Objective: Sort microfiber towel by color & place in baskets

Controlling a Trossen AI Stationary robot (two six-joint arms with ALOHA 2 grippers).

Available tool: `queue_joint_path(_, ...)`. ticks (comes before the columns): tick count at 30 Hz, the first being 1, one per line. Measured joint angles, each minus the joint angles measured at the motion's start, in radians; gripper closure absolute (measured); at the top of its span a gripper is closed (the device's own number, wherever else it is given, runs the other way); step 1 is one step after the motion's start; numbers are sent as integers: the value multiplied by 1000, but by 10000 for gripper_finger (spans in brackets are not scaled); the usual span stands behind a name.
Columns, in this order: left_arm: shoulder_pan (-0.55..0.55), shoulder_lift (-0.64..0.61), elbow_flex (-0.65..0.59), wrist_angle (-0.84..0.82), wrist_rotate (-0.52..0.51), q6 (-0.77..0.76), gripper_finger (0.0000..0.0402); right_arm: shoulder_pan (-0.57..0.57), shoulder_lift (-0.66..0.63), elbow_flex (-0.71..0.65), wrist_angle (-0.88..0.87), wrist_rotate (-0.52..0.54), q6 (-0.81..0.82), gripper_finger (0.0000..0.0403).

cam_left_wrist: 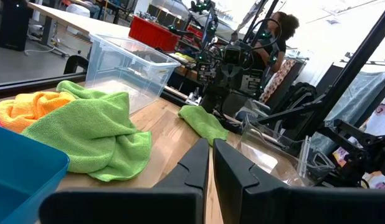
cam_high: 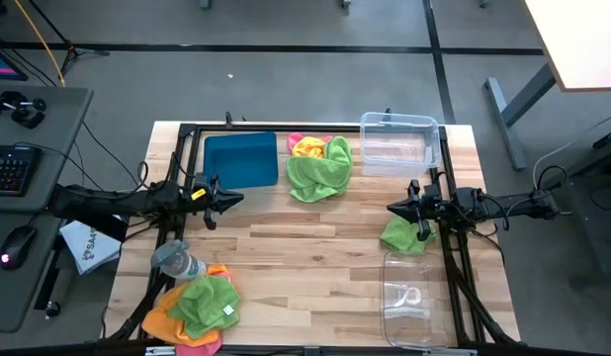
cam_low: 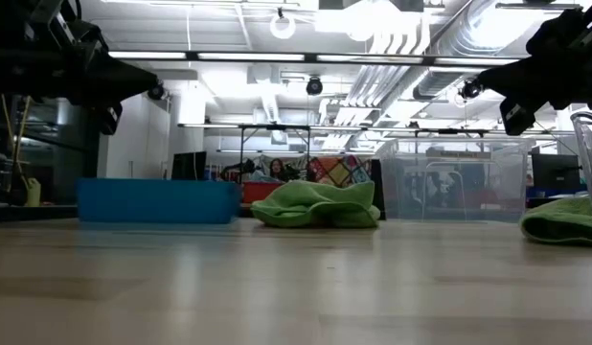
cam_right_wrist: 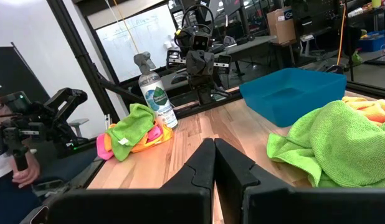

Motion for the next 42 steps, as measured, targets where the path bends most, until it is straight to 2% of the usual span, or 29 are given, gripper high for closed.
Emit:
queue_joint_path(20, 0, 0, 0, 0, 0, 0, 390, 0, 0, 0, 8, 2, 0, 398)
queue_joint_path(22, 0, 0, 0, 0, 0, 0, 390, -2, 3, 0, 92, 42, 15, 398)
queue_joint_path(24, 0, 0, 0, 0, 0, 0, 390, -2, 6, 0, 280, 142, 148, 398)
queue_joint_path(26, 0, 0, 0, 0, 0, 0, 390, -2, 9, 0, 458, 307, 297, 398)
queue_joint_path(28, 0, 0, 0, 0, 0, 0, 390, -2, 19, 0, 570, 499, 381, 398)
queue_joint_path(29, 0, 0, 0, 0, 0, 0, 390, -3, 28, 0, 627, 555, 410, 398)
queue_joint_path(30, 0, 0, 0, 0, 0, 0, 390, -3, 47, 0, 709, 560, 425, 398)
queue_joint_path(31, 0, 0, 0, 0, 0, 0, 390, -3, 73, 7, 771, 517, 424, 398)
queue_joint_path(34, 0, 0, 0, 0, 0, 0, 390, -2, 205, 90, 847, 308, 405, 398)
queue_joint_path(36, 0, 0, 0, -1, 0, 0, 390, -2, 313, 194, 817, 245, 392, 398)
queue_joint_path(38, 0, 0, 0, 0, 0, 0, 390, -2, 421, 308, 679, 210, 363, 398)
queue_joint_path(40, 0, 0, 0, 0, 0, 0, 390, -2, 511, 441, 426, 189, 373, 393)
queue_joint_path(42, 0, 0, 0, 0, 0, 0, 390, -6, 585, 592, 62, 153, 446, 380)
